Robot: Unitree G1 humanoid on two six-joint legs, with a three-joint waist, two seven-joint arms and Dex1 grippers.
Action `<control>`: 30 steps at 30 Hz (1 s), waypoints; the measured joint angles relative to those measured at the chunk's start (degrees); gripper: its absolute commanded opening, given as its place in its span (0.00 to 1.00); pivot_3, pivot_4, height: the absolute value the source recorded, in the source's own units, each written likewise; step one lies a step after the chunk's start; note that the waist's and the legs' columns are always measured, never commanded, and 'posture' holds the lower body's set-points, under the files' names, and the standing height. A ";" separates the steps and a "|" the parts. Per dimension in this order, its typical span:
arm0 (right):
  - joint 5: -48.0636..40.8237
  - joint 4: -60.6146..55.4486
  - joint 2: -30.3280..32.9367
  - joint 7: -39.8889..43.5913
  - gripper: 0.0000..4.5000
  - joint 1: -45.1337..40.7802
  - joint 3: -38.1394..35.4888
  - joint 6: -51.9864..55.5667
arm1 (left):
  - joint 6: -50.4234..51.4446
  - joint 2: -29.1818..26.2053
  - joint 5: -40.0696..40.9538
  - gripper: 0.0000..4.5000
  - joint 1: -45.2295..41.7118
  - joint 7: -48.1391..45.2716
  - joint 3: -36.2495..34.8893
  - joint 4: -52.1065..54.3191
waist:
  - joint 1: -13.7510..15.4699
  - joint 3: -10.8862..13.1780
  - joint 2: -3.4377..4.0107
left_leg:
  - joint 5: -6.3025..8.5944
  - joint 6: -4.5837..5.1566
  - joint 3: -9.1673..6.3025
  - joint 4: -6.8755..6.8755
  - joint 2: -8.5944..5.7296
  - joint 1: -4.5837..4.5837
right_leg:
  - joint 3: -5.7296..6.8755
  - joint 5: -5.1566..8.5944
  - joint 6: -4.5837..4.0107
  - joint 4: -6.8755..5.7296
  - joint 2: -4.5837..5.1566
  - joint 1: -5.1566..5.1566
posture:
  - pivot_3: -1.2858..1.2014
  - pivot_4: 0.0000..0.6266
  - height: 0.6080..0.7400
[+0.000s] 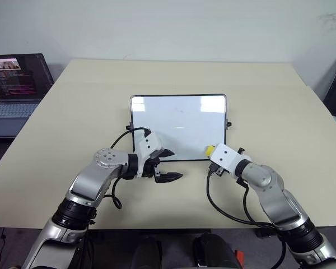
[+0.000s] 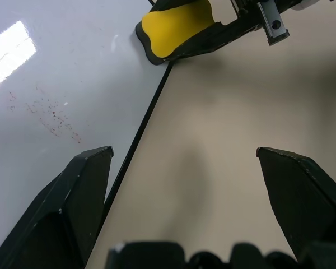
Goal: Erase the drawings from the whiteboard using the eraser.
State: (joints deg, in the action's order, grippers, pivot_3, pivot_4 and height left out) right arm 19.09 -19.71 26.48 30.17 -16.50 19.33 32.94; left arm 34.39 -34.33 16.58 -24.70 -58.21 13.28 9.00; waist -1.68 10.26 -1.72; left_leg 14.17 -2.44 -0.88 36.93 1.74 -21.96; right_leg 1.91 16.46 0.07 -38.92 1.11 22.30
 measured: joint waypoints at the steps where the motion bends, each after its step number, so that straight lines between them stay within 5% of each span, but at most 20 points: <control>1: -0.14 0.03 -0.15 -0.25 0.31 -0.30 -0.33 0.06 | 0.00 0.00 0.00 1.00 0.01 0.00 0.00 0.13 | 0.02 0.00 0.00 | 0.00 0.00 -0.01 0.00 0.00 -0.01 | 0.01 0.00 0.00 0.00 0.00 0.00 | 0.52 0.24 1.00; 14: -10.73 -7.93 -2.09 2.56 0.31 2.03 -9.57 10.83 | -2.90 0.98 -0.20 1.00 -3.18 -1.15 1.59 2.62 | 0.38 0.03 0.01 | 0.01 0.00 -0.09 -0.05 -0.02 -0.23 | 0.08 0.02 -0.01 0.08 0.01 0.06 | 0.52 0.24 1.00; 22: -18.63 -18.37 -2.39 2.05 0.31 7.79 -21.84 20.98 | -8.64 2.33 -2.57 1.00 -8.20 -3.99 6.01 0.91 | 0.71 0.04 0.02 | 0.01 0.00 -0.12 -0.05 -0.07 -0.32 | 0.14 0.03 0.00 0.12 -0.02 0.09 | 0.52 0.24 1.00; 30: -22.48 -18.34 -8.88 -4.80 0.31 13.92 -33.99 24.00 | -15.97 9.79 -7.20 1.00 -13.54 -4.13 9.86 -8.91 | 1.32 0.04 0.03 | 0.01 0.01 -0.09 -0.03 -0.12 -0.40 | 0.14 0.04 0.00 0.12 -0.06 0.14 | 0.52 0.24 1.00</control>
State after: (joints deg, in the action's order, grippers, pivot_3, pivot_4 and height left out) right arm -3.39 -38.04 17.59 25.36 -2.58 -14.66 56.94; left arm 18.42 -24.55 9.39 -38.24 -62.34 23.13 0.10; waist -0.36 10.30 -1.69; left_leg 14.18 -2.43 -0.97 36.91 1.62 -22.36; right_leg 2.05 16.50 0.07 -38.80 1.05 22.44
